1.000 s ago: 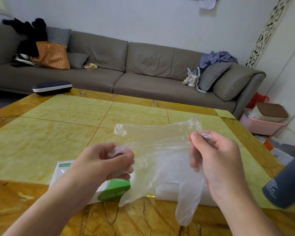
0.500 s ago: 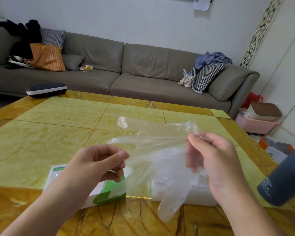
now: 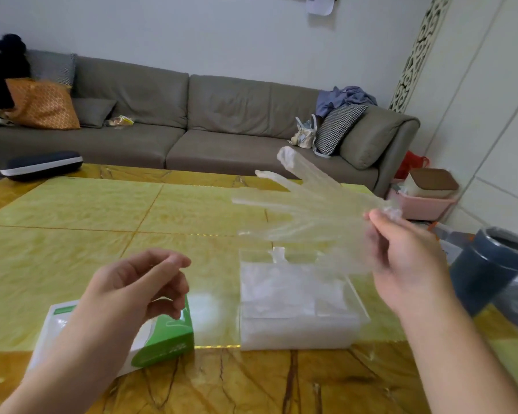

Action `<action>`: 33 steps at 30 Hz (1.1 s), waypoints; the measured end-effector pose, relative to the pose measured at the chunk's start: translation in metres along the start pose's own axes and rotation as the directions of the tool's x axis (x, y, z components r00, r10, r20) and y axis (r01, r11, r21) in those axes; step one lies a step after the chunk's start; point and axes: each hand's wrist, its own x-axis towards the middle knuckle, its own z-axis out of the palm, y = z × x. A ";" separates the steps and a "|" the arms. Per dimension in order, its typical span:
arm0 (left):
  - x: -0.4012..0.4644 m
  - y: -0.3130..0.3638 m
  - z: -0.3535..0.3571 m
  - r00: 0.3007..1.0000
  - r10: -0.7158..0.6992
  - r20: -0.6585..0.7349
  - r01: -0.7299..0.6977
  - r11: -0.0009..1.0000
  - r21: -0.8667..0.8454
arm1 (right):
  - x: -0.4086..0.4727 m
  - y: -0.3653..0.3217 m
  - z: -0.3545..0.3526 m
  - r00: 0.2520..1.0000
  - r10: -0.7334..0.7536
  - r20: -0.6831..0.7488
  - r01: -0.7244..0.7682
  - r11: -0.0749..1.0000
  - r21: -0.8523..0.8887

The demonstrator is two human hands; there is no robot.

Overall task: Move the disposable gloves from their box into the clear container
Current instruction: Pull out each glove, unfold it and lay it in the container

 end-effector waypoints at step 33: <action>0.006 -0.062 0.140 0.942 -0.065 0.330 -0.275 0.417 0.867 | 0.019 0.047 -0.030 0.985 -0.083 0.150 0.166 0.236 -0.957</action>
